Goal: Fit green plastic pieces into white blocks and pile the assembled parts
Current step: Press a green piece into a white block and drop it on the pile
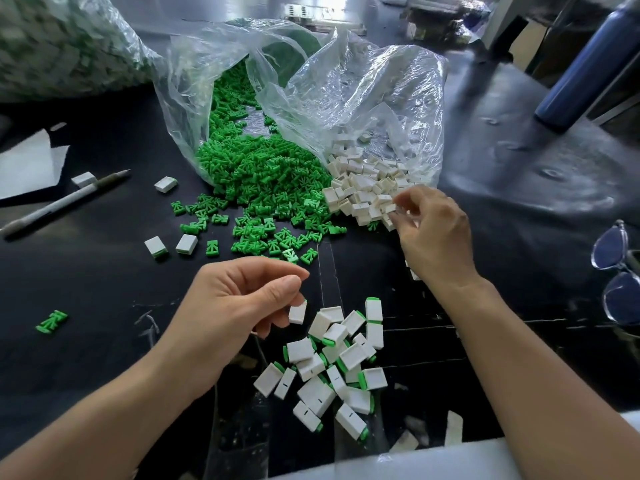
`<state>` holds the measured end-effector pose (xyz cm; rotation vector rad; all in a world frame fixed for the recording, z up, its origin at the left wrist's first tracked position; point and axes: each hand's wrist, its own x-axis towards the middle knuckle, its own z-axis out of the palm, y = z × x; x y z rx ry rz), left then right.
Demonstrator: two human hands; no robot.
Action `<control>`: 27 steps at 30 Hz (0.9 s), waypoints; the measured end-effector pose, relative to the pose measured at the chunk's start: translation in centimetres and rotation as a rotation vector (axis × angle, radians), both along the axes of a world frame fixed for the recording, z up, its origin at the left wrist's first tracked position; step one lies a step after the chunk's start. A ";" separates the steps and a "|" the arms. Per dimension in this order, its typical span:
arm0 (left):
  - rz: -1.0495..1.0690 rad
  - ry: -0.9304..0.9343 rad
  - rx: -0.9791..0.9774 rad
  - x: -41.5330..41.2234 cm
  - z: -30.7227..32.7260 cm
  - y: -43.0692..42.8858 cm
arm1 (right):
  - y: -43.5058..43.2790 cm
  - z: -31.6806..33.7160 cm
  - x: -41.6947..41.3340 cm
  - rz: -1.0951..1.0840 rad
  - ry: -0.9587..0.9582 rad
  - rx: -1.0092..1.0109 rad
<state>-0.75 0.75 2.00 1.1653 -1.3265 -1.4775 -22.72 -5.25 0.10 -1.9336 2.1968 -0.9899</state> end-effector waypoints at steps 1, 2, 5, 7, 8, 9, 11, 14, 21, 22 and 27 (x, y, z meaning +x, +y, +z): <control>0.012 -0.002 -0.002 0.0 -0.1 0.0 | 0.3 0.2 0.4 0.043 -0.052 -0.033; 0.026 -0.006 -0.005 0.0 -0.2 -0.1 | 0.6 0.4 0.9 0.100 -0.118 -0.048; 0.073 -0.013 -0.017 0.1 -0.5 -0.2 | 1.7 0.6 2.4 0.335 -0.348 0.042; 0.089 -0.035 -0.027 0.2 -0.6 -0.3 | 2.3 0.6 3.4 0.464 -0.428 0.113; 0.091 -0.047 -0.027 0.1 -0.7 -0.3 | 2.6 0.6 3.9 0.512 -0.450 0.134; 0.091 -0.054 -0.023 0.1 -0.7 -0.4 | 2.8 0.6 4.3 0.551 -0.466 0.146; 0.080 -0.047 -0.004 0.0 -0.7 -0.5 | 3.2 0.6 4.9 0.621 -0.475 0.167; 0.045 -0.038 0.001 -0.2 -0.4 -0.3 | 3.6 0.5 5.5 0.703 -0.532 0.229; 0.064 -0.049 -0.004 -0.2 -0.4 -0.3 | 3.1 0.5 5.0 0.572 -0.481 0.219; 0.066 -0.050 -0.002 -0.2 -0.5 -0.3 | 2.8 0.3 4.8 0.531 -0.447 0.201; 0.085 -0.004 0.029 -0.2 -0.6 -0.3 | 2.0 -0.8 4.6 0.460 -0.096 0.231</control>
